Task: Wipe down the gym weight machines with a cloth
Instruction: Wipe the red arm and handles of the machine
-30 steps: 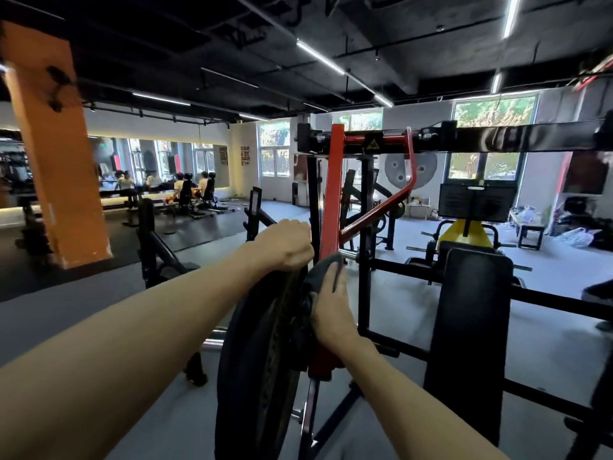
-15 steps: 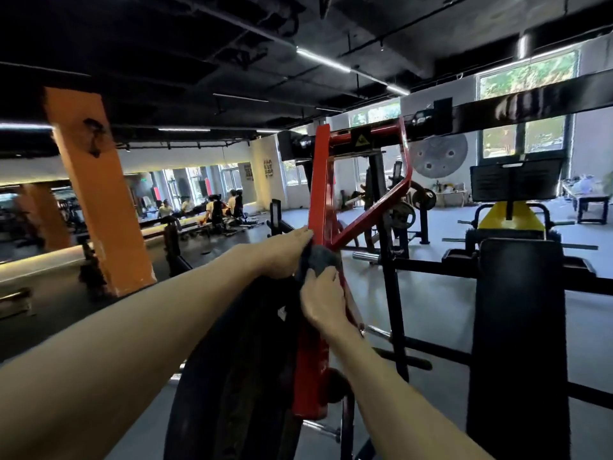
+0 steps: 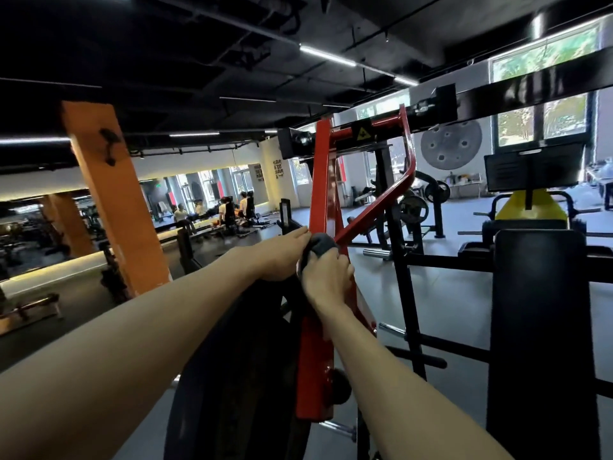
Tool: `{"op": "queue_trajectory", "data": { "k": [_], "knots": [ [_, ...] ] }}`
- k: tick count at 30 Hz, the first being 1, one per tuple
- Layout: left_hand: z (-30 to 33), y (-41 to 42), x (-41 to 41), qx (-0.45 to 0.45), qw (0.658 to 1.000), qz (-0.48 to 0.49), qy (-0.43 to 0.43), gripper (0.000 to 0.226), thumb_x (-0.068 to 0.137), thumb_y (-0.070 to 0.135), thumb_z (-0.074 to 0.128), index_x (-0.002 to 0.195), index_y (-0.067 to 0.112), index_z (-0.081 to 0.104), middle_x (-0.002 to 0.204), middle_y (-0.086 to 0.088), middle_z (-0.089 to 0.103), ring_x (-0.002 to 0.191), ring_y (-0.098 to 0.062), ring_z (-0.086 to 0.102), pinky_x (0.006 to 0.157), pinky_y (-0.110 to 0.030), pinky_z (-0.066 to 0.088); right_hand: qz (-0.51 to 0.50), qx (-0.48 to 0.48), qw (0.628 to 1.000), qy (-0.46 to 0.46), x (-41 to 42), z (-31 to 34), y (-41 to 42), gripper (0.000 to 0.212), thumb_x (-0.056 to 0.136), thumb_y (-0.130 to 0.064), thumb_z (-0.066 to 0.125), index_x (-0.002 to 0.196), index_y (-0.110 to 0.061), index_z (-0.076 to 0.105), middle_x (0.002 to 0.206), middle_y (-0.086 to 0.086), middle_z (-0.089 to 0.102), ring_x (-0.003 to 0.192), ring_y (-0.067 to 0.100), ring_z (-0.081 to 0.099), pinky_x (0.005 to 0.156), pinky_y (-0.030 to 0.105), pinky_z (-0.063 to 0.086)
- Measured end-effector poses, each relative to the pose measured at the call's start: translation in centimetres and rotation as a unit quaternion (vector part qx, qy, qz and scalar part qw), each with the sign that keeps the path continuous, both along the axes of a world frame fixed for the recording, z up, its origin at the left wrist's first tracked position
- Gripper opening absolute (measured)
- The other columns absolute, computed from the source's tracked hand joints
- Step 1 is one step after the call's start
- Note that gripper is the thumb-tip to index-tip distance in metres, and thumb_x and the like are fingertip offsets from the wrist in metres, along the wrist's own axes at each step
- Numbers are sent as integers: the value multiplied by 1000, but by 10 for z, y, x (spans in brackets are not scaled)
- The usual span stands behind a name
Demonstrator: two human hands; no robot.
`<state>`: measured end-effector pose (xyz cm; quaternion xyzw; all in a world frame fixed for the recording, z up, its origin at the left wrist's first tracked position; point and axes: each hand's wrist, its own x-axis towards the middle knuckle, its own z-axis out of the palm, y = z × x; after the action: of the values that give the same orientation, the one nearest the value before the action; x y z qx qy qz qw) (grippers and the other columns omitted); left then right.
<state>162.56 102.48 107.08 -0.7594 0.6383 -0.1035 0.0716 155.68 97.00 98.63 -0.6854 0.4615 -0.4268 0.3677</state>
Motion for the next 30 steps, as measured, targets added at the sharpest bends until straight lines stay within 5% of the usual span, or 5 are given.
{"op": "queue_trajectory", "data": {
  "k": [4,13,19,23,30],
  "knots": [
    [7,-3,16,-25,1000,7,11,81,95,-9,40,162,10,0,170,-3,-9,156,-23,10,123,-34,21,-14,-90,994,-59,1,-15,20,43,106,-22,45,144,-1,42,143,18,52,132,33,42,108,41,38],
    [29,-41,18,-76,996,-3,38,71,105,10,44,162,8,1,170,-8,-7,157,-23,8,126,-38,15,42,-254,959,120,13,16,-27,82,103,-11,48,157,2,-13,164,20,-23,153,33,-19,125,41,2],
    [32,-76,33,-109,991,0,74,99,94,8,65,161,10,-8,169,-9,-12,157,-23,3,125,-35,18,178,-241,946,123,14,69,-102,96,97,-15,60,158,-3,-13,165,16,-25,154,31,-17,127,45,6],
    [37,-94,39,-171,977,-23,123,90,89,15,48,162,9,-6,170,-6,-11,157,-24,7,125,-42,21,190,-251,947,64,25,102,-145,58,110,-26,25,159,-3,6,168,16,2,155,28,3,125,38,7],
    [38,-123,48,-234,962,-54,129,70,106,16,35,161,7,-8,169,-7,-16,156,-15,-9,128,-33,5,170,-330,891,262,58,179,-219,63,109,-21,32,159,0,0,167,13,-16,154,30,-17,126,41,-4]
  ]
}}
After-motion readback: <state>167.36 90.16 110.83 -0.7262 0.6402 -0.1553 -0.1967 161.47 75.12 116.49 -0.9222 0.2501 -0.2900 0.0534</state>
